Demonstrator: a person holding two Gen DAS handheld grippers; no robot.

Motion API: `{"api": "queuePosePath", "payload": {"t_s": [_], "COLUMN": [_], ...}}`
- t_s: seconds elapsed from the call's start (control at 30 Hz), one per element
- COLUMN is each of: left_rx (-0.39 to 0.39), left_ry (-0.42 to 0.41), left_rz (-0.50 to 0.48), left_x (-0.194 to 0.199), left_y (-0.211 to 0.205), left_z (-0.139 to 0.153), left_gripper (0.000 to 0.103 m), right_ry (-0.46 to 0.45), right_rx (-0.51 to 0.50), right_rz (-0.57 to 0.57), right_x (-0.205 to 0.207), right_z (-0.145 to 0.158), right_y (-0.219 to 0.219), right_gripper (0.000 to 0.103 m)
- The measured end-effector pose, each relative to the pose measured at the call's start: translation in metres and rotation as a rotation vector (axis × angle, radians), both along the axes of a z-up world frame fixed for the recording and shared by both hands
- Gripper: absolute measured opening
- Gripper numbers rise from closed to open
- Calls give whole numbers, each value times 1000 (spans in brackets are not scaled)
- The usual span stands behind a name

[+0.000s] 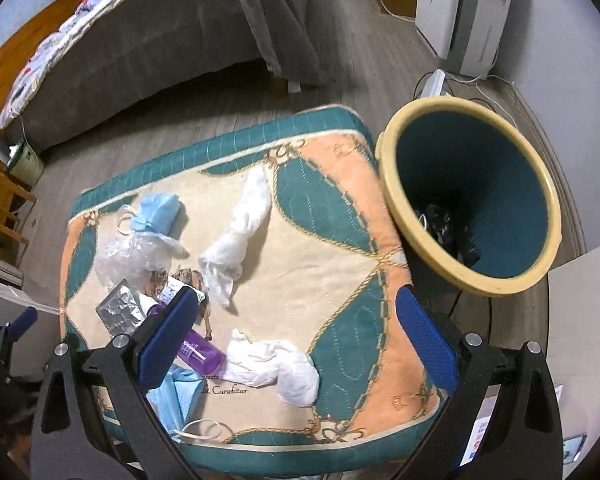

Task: Collect trash
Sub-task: 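Move both tools back to the mat and grasp purple spray bottle with right tool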

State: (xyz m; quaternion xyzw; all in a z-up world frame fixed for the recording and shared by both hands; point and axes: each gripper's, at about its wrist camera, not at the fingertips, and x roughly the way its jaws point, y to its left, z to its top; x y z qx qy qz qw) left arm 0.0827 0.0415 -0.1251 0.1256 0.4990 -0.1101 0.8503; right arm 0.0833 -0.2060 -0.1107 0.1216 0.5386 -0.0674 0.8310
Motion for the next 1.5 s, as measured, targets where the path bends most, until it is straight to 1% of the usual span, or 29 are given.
{"api": "queuePosePath", "payload": {"t_s": [0.07,0.2,0.3,0.4,0.5,0.57,0.63,0.7,0.77,0.8,0.87,0.9,0.93,0.97,1.03,1.13,1.2,1.23,1.3,1.37,1.4,1.5], "left_rx": [5,-36,-31,-5,-5,-21,-25,-29,-8,2,21,23,29,41,50,53,60,65,75,80,80,74], "left_ry": [21,70,96,105,106,98,91,95,112,119,138,142,146,151,161,162,168,175,180,180,180,162], "left_rz": [1,16,8,-28,-67,-100,-112,-134,-166,-171,-161,-154,-143,-129,-117,-125,-137,-144,-156,-171,-177,-199], "left_x": [2,9,12,12,12,13,15,16,16,17,19,20,22,24,26,26,26,26,26,25,27,31], "left_y": [3,10,8,3,-4,-10,-15,-20,-22,-21,-16,-14,-10,-8,-5,-6,-8,-10,-14,-20,-24,-35], "left_z": [-8,-22,-31,-40,-47,-51,-54,-58,-63,-65,-70,-71,-72,-74,-77,-77,-79,-81,-83,-84,-84,-83], "left_gripper": [98,98,98,98,98,98,98,98,98,98,98,98,98,98,98,98,98,98,98,98,98,98], "right_ry": [12,28,42,57,84,96,107,123,138,147,160,164,165,164,169,169,168,172,175,180,184,195], "right_rx": [-20,-22,-30,-56,-34,7,24,31,29,30,26,18,11,6,1,-13,0,13,9,25,40,40], "right_rz": [9,25,59,103,142,156,184,243,300,342,398,433,452,473,504,550,575,579,551,520,485,445], "right_x": [6,18,26,31,32,32,31,30,29,28,27,27,27,27,29,32,35,36,39,42,43,46], "right_z": [-5,-14,-21,-28,-37,-41,-44,-48,-51,-54,-59,-62,-64,-65,-70,-78,-82,-82,-80,-77,-75,-74], "right_y": [6,16,27,38,48,53,59,68,77,83,92,97,101,105,113,124,127,128,124,116,110,103], "right_gripper": [97,97,97,97,97,97,96,89,76,74,66,65,63,59,56,56,54,42,39,36,36,36]}}
